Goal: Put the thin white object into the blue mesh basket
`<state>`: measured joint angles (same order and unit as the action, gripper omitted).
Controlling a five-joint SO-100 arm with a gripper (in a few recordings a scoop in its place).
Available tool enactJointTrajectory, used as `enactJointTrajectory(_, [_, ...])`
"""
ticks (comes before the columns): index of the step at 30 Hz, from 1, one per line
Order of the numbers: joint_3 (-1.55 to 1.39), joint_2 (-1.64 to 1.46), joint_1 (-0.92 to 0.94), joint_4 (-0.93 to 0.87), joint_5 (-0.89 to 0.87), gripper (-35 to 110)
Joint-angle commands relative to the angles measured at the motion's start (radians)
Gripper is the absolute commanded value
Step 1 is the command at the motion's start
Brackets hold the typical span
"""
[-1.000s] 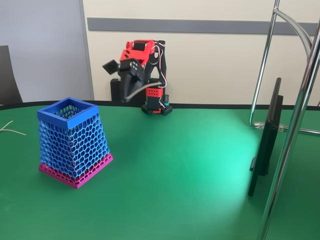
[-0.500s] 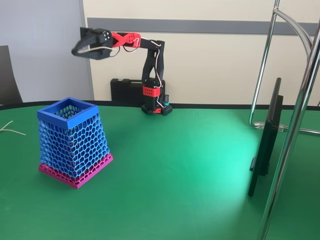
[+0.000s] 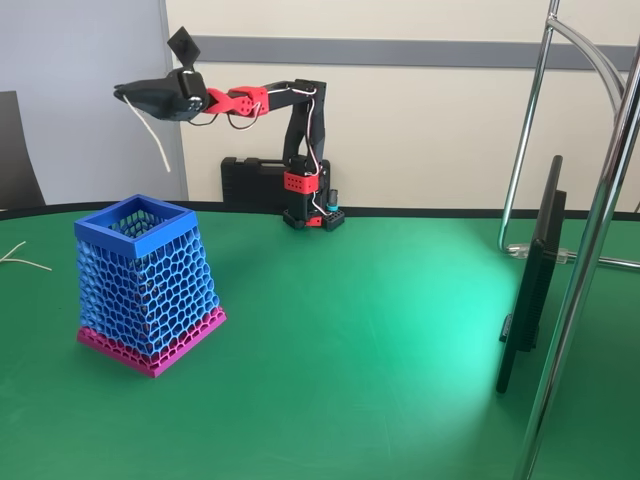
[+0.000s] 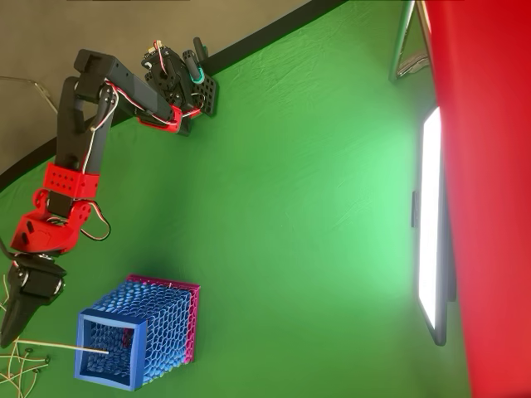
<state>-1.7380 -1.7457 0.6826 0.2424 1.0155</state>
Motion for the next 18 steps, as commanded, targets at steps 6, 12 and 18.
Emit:
enactJointTrajectory(6, [0.081, 0.017, 0.051, -0.081, 0.140, 0])
enactJointTrajectory(12, [0.032, 0.028, 0.061, -0.081, 0.167, 4])
enactJointTrajectory(18, [0.058, 0.106, 0.061, -0.081, 0.181, 5])
